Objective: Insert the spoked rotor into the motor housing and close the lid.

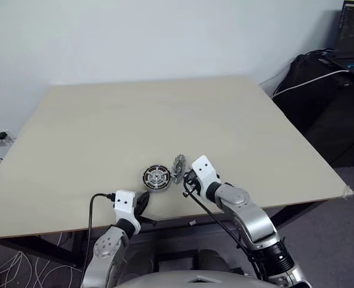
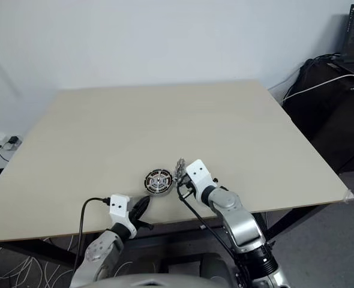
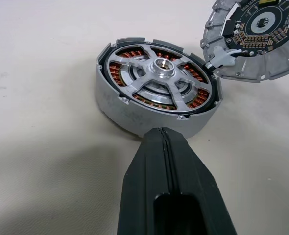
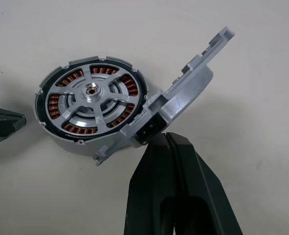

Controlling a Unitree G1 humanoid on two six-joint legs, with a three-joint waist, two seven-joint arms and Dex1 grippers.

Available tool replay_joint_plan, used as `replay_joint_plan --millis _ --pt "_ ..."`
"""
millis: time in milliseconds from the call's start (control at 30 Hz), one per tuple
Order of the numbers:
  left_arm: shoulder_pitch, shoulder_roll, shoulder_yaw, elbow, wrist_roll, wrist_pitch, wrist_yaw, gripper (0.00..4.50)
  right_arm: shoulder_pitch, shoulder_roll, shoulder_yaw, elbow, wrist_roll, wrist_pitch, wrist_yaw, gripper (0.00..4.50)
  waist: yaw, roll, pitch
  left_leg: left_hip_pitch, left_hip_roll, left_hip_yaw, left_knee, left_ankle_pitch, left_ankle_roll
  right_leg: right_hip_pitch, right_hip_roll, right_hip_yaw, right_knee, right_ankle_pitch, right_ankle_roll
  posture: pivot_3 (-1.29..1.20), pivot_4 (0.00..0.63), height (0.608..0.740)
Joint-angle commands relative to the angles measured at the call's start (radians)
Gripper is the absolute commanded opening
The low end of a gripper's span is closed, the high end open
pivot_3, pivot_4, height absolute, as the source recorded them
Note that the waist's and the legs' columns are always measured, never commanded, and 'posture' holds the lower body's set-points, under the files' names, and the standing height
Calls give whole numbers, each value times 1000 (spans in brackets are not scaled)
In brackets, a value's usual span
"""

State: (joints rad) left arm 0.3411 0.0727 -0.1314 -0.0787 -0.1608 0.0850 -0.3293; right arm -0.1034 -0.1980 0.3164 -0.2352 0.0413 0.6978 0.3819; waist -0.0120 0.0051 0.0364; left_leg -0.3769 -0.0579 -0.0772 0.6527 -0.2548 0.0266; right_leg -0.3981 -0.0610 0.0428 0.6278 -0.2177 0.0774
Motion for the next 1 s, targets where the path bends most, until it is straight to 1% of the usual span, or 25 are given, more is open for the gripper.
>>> replay_joint_plan --millis 33,267,467,800,1000 --pt "-15 1 -5 -36 -12 -2 -9 0 -55 25 23 16 -5 -51 4 34 -1 0 0 0 0 0 0 0 0 0 0 0 0 0 0 0 0 740" --pt "-15 -2 -6 -35 -14 -4 -5 0 -141 79 89 83 -15 -94 22 34 -3 0 0 0 0 0 0 0 0 0 0 0 0 0 0 0 0 740" --pt "-10 -5 -3 -35 -17 -8 0 0 -180 109 129 155 -25 -124 41 34 -2 0 0 0 0 0 0 0 0 0 0 0 0 0 0 0 0 740" --pt "-1 -6 -2 -42 -13 -10 5 0 -224 156 138 333 -37 -175 43 34 -3 1 0 0 0 0 0 0 0 0 0 0 0 0 0 0 0 740" --pt "-1 -5 -2 -47 -11 -9 7 0 -262 176 107 463 -40 -194 34 34 -5 2 -2 1 -1 0 0 0 0 0 0 0 1 0 0 0 0 740"
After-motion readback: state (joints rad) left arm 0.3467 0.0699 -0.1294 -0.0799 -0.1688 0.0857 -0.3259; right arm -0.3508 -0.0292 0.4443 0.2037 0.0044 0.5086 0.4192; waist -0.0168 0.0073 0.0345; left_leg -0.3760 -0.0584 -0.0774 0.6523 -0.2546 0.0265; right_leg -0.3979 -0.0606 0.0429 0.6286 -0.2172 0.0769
